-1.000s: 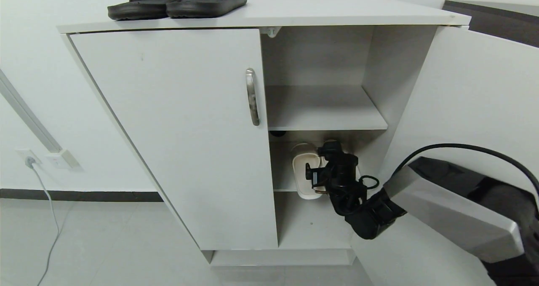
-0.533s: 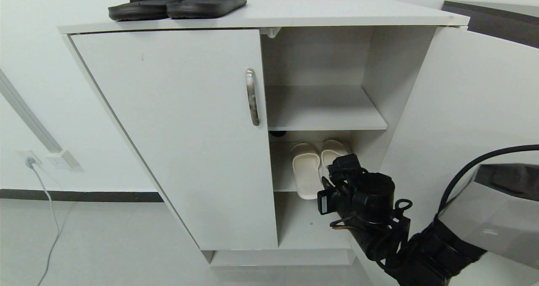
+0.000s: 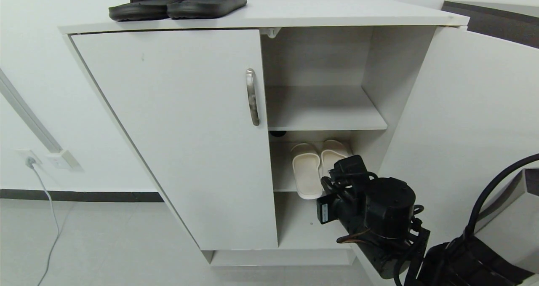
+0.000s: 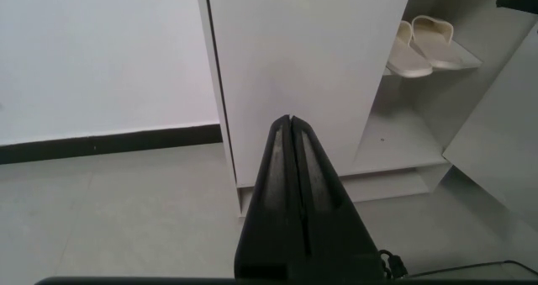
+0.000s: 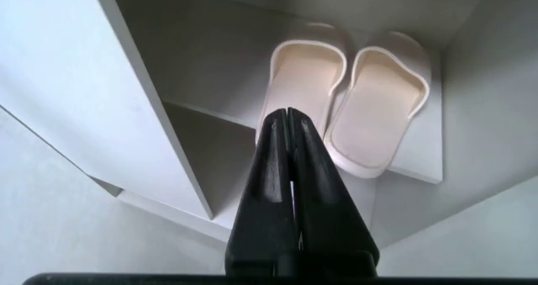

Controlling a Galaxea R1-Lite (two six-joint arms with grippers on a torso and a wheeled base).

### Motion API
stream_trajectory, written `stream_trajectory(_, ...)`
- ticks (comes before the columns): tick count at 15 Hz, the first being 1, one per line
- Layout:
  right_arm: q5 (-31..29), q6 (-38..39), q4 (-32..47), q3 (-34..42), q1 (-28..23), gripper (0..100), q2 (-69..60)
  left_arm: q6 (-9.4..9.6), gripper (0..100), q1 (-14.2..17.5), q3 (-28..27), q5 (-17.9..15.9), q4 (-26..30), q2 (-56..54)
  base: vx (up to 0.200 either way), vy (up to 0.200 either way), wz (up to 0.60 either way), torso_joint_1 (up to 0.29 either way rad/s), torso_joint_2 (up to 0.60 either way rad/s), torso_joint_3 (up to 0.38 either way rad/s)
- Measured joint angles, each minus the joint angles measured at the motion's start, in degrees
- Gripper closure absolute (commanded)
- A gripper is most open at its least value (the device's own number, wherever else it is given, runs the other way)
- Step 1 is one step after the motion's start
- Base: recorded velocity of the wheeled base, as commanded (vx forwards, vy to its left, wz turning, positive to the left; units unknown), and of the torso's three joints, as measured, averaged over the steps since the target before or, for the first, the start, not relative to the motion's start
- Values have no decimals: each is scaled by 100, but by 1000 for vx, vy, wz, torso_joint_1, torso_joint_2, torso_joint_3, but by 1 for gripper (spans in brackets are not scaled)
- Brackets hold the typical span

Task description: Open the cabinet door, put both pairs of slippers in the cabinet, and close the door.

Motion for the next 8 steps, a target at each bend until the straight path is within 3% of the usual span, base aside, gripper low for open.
stream_trajectory(7,-2,-9,-122,174,2,100,-20,0,100,0,0,-6,2,0,0,0,0,0,0,0)
stream_trajectory(8,0,-9,-122,190,0,100,-17,0,100,0,0,-2,0,0,-200,0,0,2,2,-2)
